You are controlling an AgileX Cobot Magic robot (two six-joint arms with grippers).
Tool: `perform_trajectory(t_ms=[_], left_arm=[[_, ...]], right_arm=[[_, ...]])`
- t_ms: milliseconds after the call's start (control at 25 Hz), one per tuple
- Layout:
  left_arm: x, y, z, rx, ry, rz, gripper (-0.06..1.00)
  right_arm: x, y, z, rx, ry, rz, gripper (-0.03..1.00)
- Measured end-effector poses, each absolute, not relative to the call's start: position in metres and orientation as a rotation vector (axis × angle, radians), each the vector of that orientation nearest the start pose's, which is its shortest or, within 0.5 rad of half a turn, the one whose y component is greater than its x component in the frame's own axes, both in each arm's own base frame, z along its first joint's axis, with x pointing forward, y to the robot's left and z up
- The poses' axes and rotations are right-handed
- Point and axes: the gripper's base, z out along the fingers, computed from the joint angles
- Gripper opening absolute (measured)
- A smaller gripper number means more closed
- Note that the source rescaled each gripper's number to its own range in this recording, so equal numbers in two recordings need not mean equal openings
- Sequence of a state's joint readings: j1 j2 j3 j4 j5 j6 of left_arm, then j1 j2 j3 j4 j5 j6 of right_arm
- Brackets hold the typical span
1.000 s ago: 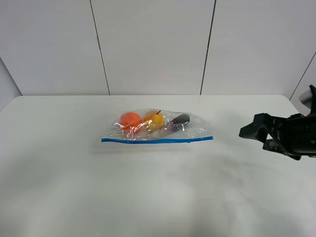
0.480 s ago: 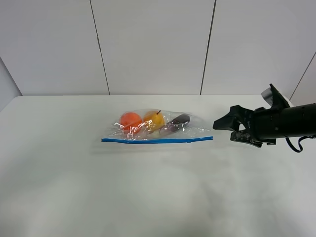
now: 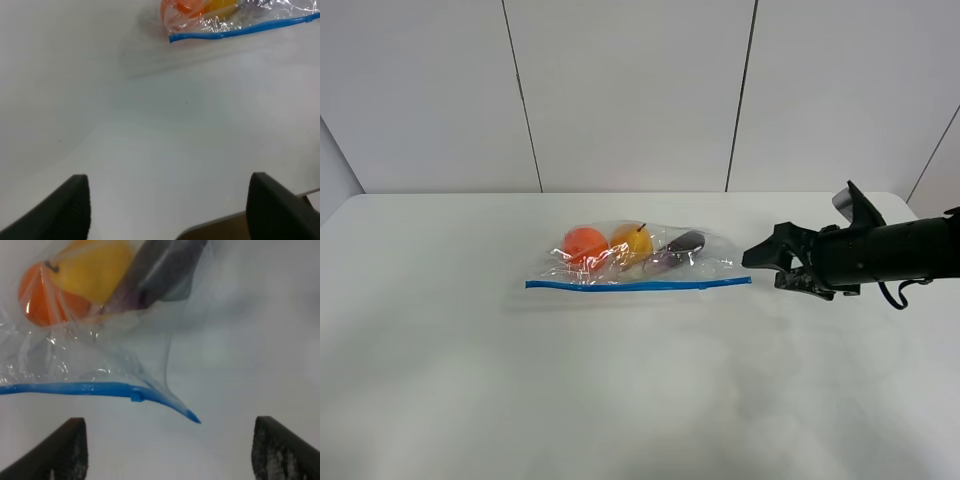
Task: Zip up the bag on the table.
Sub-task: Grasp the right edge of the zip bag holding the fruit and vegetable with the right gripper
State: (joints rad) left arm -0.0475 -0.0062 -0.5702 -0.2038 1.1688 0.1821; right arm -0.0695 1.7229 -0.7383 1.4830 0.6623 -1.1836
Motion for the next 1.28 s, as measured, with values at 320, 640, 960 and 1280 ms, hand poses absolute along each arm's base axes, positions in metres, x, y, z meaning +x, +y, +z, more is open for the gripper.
perform_trajectory(t_ms=[320, 640, 960, 1280], left_arm=[[-0.021, -0.016, 0.289, 0.268, 2.045, -0.161, 1.00], [-0.021, -0.016, 0.289, 0.268, 2.045, -0.161, 1.00], [-0.021, -0.016, 0.289, 0.268, 2.045, -0.161, 1.00], [-0.021, -0.016, 0.289, 0.267, 2.046, -0.161, 1.00]], right_arm=[[0.308, 0.041, 0.123, 0.182, 2.431, 1.057, 0.98], [0.317, 0.043, 0.108, 0.147, 2.418, 1.086, 0.92], [0.328, 0.043, 0.117, 0.117, 2.366, 1.105, 0.89], [0.329, 0.043, 0.117, 0.118, 2.366, 1.105, 0.89]])
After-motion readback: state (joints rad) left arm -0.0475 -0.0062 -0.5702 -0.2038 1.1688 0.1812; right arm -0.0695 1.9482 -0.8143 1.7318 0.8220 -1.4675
